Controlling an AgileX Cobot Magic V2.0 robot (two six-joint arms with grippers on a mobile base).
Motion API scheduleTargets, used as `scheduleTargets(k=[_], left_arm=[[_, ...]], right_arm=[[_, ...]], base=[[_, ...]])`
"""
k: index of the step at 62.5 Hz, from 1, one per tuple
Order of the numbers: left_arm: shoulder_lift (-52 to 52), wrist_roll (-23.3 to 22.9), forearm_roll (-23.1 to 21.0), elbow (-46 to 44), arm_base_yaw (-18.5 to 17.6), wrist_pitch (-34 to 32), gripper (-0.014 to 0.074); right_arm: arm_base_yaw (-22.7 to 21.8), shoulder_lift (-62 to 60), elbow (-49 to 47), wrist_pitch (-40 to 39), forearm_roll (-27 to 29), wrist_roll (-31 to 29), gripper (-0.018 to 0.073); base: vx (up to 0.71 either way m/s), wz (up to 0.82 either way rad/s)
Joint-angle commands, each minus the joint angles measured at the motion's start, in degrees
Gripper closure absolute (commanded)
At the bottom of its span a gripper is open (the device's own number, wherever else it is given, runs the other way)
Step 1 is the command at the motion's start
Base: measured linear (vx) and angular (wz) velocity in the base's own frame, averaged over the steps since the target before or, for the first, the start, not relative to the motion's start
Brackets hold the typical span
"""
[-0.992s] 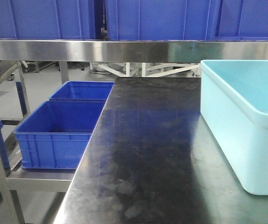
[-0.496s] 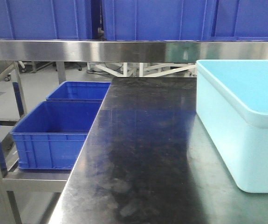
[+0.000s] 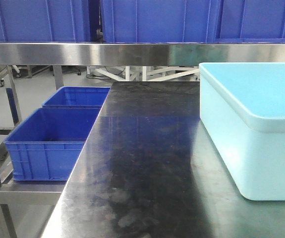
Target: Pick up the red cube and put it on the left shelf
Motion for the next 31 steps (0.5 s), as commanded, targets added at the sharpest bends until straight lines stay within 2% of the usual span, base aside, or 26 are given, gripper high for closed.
scheduleTargets(k=[1,31], left_arm=[[0.46,0.00,-0.37,1.26,-0.34,-4.83,0.0491],[0.46,0.00,-0.37,1.26,-0.34,-4.83,0.0491]], right_arm=[[-0.09,-0.21,-1.70,-6.12,-0.76,-0.14,0.0492],[-0.09,-0.21,-1.70,-5.80,-0.76,-0.14,0.0492]], base=[[0.00,0.00],[0.01,0.04]])
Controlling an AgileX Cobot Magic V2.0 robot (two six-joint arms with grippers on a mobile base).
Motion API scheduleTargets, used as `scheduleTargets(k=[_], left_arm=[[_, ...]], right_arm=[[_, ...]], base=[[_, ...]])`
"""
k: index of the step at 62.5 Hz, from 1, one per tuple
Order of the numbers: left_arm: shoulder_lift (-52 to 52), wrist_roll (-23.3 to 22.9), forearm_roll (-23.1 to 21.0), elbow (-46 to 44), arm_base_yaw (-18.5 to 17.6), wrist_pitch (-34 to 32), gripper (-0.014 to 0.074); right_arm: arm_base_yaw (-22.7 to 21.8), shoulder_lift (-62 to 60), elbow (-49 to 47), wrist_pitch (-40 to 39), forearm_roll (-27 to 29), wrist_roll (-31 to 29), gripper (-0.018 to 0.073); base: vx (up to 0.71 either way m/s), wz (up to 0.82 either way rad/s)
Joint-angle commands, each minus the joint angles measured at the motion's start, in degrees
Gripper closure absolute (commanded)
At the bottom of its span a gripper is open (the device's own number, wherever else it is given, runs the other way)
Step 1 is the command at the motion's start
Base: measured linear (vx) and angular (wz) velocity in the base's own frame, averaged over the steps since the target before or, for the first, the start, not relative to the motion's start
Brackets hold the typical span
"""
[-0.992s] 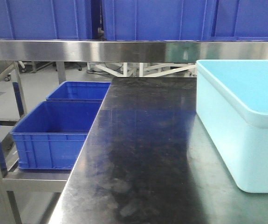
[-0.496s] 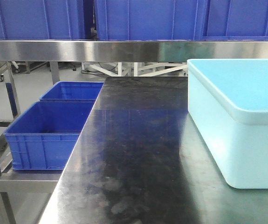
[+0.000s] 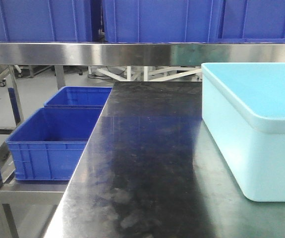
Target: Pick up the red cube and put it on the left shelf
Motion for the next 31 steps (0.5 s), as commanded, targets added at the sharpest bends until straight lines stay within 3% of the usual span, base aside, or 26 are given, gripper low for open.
scheduleTargets(k=[1,31], left_arm=[[0.46,0.00,-0.37,1.26,-0.34,-4.83,0.0491],[0.46,0.00,-0.37,1.26,-0.34,-4.83,0.0491]], right_arm=[[-0.09,-0.12,-1.70,-5.18,-0.76,-0.14,0.0492],[-0.09,-0.12,-1.70,-5.18,-0.76,-0.14,0.0492]], base=[[0.00,0.00],[0.00,0.00]])
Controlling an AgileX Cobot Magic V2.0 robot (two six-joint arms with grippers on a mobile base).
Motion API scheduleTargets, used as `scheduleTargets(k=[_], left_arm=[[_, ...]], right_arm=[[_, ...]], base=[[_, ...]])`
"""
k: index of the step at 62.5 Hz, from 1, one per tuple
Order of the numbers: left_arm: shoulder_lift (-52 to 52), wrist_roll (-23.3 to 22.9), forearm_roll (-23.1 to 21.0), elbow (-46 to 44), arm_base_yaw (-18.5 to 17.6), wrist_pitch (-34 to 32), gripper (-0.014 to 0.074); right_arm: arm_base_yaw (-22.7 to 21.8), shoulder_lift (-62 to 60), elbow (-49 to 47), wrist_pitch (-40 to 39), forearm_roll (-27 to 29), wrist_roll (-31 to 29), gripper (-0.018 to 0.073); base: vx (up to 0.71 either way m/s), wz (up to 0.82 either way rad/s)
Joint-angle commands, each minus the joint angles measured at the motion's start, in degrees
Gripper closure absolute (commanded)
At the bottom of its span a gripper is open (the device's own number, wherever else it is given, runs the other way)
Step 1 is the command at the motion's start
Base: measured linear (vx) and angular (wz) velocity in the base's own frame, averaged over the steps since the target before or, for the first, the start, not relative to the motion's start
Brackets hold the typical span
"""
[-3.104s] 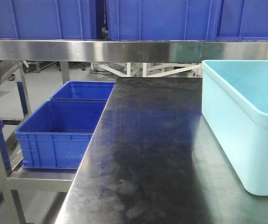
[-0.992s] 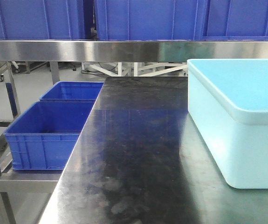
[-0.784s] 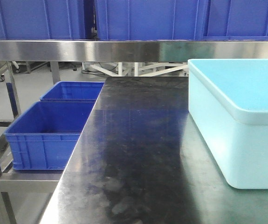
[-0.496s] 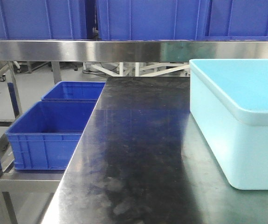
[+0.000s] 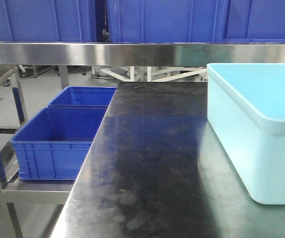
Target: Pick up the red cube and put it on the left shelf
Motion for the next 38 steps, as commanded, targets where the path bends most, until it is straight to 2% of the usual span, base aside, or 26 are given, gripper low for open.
scheduleTargets(k=[1,38], left_arm=[[0.46,0.00,-0.37,1.26,-0.34,-4.83,0.0491],[0.46,0.00,-0.37,1.26,-0.34,-4.83,0.0491]], right_arm=[[-0.09,-0.12,-1.70,-5.18,-0.76,-0.14,0.0492],[-0.09,-0.12,-1.70,-5.18,-0.76,-0.14,0.0492]], base=[[0.03,0.17],[0.00,0.09]])
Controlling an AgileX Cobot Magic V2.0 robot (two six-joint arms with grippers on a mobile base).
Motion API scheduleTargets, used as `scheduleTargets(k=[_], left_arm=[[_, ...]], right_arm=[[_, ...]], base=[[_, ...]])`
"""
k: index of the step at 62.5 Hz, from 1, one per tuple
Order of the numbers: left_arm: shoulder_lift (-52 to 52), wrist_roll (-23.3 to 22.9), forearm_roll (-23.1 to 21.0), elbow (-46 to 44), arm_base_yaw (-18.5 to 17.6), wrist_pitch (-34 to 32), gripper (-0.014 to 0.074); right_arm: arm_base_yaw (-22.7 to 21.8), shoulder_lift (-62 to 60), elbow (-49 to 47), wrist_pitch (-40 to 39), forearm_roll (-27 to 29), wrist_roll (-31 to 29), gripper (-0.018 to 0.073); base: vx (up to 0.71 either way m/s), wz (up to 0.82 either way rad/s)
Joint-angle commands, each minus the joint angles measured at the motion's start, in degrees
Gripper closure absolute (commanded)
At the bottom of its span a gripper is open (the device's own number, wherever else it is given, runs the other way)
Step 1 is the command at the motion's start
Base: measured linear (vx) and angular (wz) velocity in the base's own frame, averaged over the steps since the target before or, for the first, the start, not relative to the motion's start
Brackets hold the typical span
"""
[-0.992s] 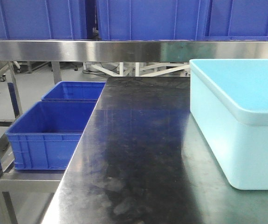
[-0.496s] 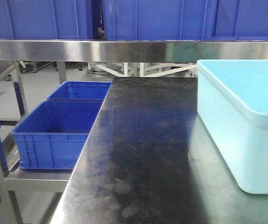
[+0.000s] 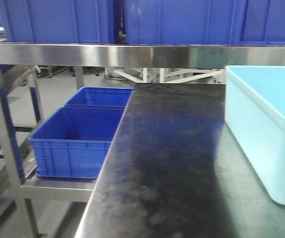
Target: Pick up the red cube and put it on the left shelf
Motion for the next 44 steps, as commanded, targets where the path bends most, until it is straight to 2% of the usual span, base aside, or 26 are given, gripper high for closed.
scheduleTargets(k=[1,16,44], left_arm=[[0.46,0.00,-0.37,1.26,-0.34,-4.83,0.0491],[0.46,0.00,-0.37,1.26,-0.34,-4.83,0.0491],[0.46,0.00,-0.37,1.26,-0.34,-4.83,0.0491]], right_arm=[[-0.09,-0.12,-1.70,-5.18,-0.76,-0.14,0.0492],[-0.09,-0.12,-1.70,-5.18,-0.76,-0.14,0.0492],[-0.09,-0.12,-1.70,-5.18,-0.76,-0.14,0.0492]], base=[[-0.01,0.07],[-0.08,0.24],[-0.12,0.50]])
